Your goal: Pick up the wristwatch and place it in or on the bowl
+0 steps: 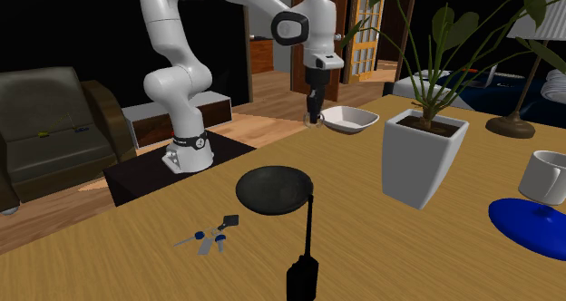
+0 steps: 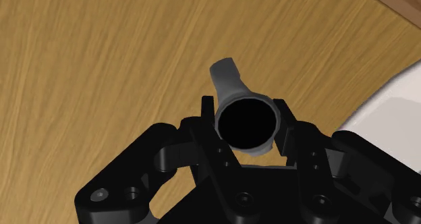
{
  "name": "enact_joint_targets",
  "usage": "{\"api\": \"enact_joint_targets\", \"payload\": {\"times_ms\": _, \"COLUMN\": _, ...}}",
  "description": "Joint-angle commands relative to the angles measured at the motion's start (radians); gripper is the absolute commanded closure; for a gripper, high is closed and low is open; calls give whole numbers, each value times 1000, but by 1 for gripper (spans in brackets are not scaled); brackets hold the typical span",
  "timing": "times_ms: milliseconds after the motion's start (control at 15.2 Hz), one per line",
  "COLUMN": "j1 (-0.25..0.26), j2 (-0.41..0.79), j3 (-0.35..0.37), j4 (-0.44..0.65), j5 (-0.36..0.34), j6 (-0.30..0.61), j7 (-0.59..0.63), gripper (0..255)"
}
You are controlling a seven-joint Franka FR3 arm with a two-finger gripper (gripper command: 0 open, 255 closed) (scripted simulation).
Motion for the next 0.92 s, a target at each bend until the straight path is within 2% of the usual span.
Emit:
{"api": "enact_joint_targets", "payload": {"times_ms": 0, "j1": 0, "j2": -16, "j3": -3, "j4": 11, "j5": 3, "j6": -28, "j7": -4, "gripper": 255}}
{"api": "enact_joint_targets", "payload": {"times_ms": 528, "j1": -1, "j2": -57, "j3": -9, "j4": 80, "j5": 9, "j6": -136, "j7": -9, "gripper": 255}}
{"api": "enact_joint_targets", "payload": {"times_ms": 858, "j1": -55, "j2": -67, "j3": -89, "j4": 72, "j5": -9, "j6": -143, "j7": -133, "gripper": 255}}
